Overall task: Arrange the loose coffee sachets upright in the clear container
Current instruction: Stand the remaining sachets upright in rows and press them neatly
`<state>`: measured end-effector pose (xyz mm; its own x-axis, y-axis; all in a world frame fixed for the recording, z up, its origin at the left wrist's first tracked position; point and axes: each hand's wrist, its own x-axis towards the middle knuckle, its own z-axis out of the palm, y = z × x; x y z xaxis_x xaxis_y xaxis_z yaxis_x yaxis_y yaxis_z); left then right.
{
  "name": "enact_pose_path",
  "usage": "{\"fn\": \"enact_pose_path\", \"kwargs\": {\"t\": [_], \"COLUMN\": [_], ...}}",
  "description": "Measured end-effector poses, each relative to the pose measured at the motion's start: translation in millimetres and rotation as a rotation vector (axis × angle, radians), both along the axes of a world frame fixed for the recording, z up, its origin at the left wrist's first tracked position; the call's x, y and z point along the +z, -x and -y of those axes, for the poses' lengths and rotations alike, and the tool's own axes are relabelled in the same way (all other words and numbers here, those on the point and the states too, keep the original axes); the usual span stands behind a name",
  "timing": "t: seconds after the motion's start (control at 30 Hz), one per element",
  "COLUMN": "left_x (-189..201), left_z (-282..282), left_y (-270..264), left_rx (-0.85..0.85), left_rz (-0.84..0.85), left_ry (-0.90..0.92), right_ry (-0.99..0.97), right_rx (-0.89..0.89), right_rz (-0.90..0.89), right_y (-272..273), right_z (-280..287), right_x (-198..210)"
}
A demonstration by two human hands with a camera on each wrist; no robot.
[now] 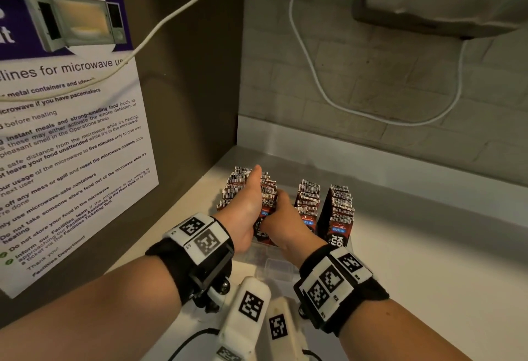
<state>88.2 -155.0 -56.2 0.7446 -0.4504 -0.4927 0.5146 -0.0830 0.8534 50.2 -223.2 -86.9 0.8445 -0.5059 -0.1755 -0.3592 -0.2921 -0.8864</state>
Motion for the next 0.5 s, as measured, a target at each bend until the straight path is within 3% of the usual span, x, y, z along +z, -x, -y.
{"fn": "enact_pose_path", "kwargs": {"t": [0.5], "left_x": [-6.2], "left_z": [12.1], "left_y": [-13.7], "left_rx": [-0.073], "left_rz": [-0.008], "left_ry": [-0.078], "right_ry": [-0.061], "right_rx": [-0.02], "right_rz": [0.024], "right_y": [-0.6], "right_z": [0.9], "right_x": [-2.5]}}
